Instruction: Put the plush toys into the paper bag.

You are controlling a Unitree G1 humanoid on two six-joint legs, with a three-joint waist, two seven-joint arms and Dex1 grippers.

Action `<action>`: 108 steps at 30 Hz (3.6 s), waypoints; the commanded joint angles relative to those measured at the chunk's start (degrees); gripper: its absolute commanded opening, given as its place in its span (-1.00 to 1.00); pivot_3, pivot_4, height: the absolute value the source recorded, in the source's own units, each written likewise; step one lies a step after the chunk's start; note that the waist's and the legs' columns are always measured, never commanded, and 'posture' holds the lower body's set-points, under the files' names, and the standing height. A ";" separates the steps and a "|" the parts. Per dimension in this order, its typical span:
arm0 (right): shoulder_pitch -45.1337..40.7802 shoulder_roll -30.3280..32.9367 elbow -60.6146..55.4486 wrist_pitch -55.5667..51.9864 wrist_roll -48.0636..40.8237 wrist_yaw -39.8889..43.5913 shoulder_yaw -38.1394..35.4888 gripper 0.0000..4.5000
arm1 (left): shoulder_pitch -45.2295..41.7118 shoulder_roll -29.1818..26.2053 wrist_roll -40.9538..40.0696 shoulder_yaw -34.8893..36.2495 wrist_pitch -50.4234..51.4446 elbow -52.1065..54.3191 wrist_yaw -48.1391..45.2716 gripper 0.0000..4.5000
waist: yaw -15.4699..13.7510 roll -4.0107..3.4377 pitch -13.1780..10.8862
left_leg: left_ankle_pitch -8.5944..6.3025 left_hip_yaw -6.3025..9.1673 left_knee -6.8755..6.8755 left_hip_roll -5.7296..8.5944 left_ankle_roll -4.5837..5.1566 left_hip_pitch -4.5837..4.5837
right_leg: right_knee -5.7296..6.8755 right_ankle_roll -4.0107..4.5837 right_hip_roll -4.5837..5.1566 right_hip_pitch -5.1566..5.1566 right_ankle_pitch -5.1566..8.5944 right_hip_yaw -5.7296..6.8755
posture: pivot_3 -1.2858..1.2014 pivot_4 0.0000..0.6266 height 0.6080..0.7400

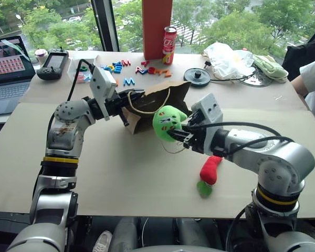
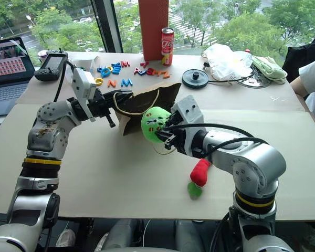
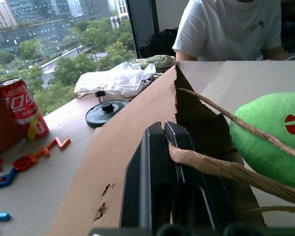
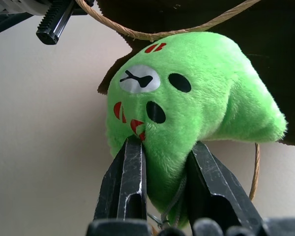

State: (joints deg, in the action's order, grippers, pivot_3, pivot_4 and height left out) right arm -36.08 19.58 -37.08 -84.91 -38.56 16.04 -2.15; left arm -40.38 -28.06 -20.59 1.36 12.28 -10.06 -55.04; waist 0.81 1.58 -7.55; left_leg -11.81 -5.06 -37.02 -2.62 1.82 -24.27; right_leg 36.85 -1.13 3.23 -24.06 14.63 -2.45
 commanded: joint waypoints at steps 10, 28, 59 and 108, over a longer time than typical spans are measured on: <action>-0.59 0.17 5.98 5.59 4.25 -0.44 3.43 -0.52 | -1.46 -0.26 -1.11 0.90 0.22 1.72 -0.93 -1.00 | 0.00 0.00 0.00 | 0.00 0.00 0.01 0.00 0.00 -0.03 | -0.01 0.00 0.00 -0.02 0.00 0.01 | 0.03 -0.52 0.98; -12.20 -12.10 28.11 16.12 16.66 -11.20 1.22 -0.52 | -0.23 0.41 -0.60 -0.18 -0.11 3.42 -2.44 -1.00 | 0.18 -0.01 0.00 | 0.00 -0.04 0.06 -0.01 0.00 -0.09 | 0.22 0.00 0.01 -0.07 0.00 0.01 | 0.03 -0.52 0.98; 4.08 11.22 -5.72 -7.54 3.35 2.58 -11.47 0.72 | -0.09 0.76 -0.81 0.66 0.53 2.49 -1.41 -1.00 | -0.19 -0.02 -0.02 | -0.01 0.02 0.14 -0.03 0.01 -0.13 | 0.00 0.00 0.07 -0.04 0.00 0.08 | 0.03 -0.52 0.98; 18.82 35.19 1.73 49.81 41.95 39.62 14.70 -0.83 | 0.32 0.86 -0.44 -0.07 0.87 2.59 -1.49 -1.00 | -0.27 -0.01 -0.03 | -0.02 -0.04 -0.20 0.01 0.07 0.09 | -0.06 -0.05 -0.02 0.12 0.03 -0.07 | 0.03 -0.52 0.98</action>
State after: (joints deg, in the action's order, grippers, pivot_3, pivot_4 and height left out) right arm -15.25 55.38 -32.30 -34.45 5.24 56.85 16.82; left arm -39.58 -26.73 -20.38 0.60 12.96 -9.55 -56.82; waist 0.54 1.57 -7.59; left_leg -11.83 -5.09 -37.22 -2.61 1.89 -24.18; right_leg 36.82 -1.18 3.20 -23.95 14.67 -2.52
